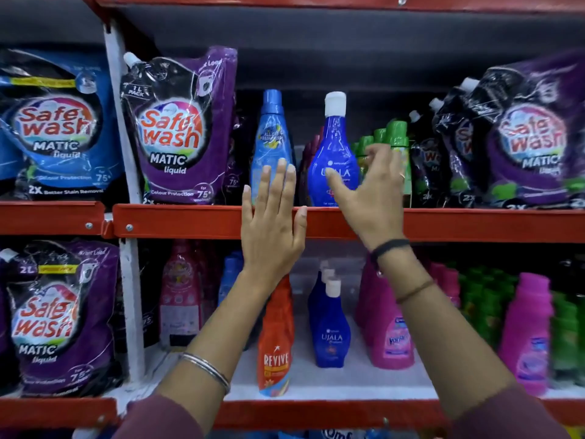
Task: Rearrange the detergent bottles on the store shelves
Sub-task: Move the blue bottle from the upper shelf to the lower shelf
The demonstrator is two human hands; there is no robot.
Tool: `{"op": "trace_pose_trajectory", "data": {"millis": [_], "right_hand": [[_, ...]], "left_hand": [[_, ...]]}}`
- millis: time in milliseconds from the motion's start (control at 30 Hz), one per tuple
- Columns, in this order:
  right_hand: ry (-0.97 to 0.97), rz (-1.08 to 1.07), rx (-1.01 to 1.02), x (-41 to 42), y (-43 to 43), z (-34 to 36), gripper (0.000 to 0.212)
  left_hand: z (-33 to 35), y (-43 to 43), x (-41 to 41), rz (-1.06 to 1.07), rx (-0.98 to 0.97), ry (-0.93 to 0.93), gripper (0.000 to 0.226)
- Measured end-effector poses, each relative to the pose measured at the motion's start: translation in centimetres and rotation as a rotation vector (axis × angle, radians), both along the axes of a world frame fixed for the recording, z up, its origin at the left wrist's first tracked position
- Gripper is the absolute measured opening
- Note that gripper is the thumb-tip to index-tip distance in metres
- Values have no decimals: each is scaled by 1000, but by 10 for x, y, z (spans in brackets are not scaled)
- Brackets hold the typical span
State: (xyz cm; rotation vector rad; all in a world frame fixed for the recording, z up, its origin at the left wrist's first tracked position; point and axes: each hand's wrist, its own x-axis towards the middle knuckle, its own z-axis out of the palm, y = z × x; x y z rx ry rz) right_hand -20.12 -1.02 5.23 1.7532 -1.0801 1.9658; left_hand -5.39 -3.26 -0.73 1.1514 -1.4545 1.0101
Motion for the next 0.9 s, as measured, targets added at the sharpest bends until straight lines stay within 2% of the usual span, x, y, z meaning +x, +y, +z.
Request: {"op": "trace_pose_trajectory", "data": {"millis": [100,200,467,700,900], "right_hand": [[121,-144,187,7,-11,19,81],[119,-227,237,14,-13,23,93],[47,-250,202,15,-11,25,86],[70,-389,225,22,-12,24,88],[16,-293,209,16,-8,25,89]], "left_hand": [[-7,-7,-3,101,8,-5,59],[-10,-11,-1,138,-1,-26,59],[-9,-8,-2,154,7,-27,59],[-8,-7,-3,166,16,-23,59],[-9,-7,-2,154,14,-30,59]]}}
